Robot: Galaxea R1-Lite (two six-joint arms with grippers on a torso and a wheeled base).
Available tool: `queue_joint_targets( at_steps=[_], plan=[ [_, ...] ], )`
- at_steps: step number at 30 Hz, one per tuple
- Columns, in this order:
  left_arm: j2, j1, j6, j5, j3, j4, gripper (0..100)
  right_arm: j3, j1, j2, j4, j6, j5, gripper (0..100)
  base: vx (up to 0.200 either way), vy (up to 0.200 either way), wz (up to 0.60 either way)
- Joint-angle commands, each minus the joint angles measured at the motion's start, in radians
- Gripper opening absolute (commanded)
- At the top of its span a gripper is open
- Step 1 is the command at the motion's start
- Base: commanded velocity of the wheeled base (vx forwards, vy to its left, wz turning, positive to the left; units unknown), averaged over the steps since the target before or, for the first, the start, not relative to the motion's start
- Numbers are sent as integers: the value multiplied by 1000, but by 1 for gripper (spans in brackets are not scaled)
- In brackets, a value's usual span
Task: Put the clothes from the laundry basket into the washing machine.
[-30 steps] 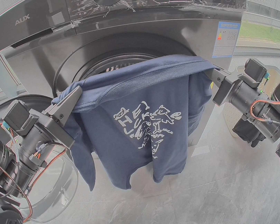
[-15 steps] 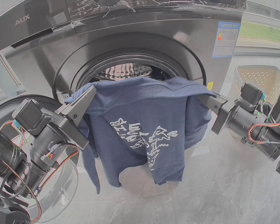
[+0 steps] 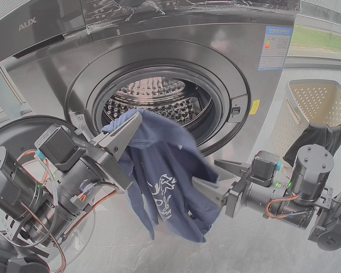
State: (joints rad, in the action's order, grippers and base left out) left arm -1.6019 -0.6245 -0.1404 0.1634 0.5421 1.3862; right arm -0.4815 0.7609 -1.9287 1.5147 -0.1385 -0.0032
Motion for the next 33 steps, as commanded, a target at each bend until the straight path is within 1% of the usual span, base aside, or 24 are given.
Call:
queue_joint_targets(
  at_steps=[1, 4, 10, 12, 13, 17, 19, 21, 31, 33],
  plan=[
    [-4, -8, -1, -1, 12, 11, 0, 6, 25, -98, -2, 5, 2, 100, 0, 0, 0],
    [-3, -9, -1, -1, 13, 27, 0, -25, 21, -145, 1, 7, 9, 100, 0, 0, 0],
    [4, -9, -1, -1, 27, 28, 0, -35, 31, -208, 12, 7, 15, 100, 0, 0, 0],
    [5, -9, -1, -1, 29, 28, 0, -66, 29, -237, 12, 7, 31, 100, 0, 0, 0],
    [5, -9, -1, -1, 29, 28, 0, -66, 29, -237, 12, 7, 31, 100, 0, 0, 0],
    [5, -9, -1, -1, 33, 28, 0, -161, 9, -300, 10, 11, 55, 100, 0, 0, 0],
    [7, -8, -1, -1, 33, 28, 0, -204, -20, -331, 10, 22, 63, 100, 0, 0, 0],
    [7, -8, -1, -1, 33, 28, 0, -230, -40, -343, 10, 25, 63, 100, 0, 0, 0],
    [2, -8, -1, -1, 32, 28, 0, -243, -69, -335, -1, 36, 57, 100, 0, 0, 0],
    [2, -8, -1, -1, 32, 28, 0, -270, -94, -343, -2, 39, 57, 100, 0, 0, 0]
  ],
)
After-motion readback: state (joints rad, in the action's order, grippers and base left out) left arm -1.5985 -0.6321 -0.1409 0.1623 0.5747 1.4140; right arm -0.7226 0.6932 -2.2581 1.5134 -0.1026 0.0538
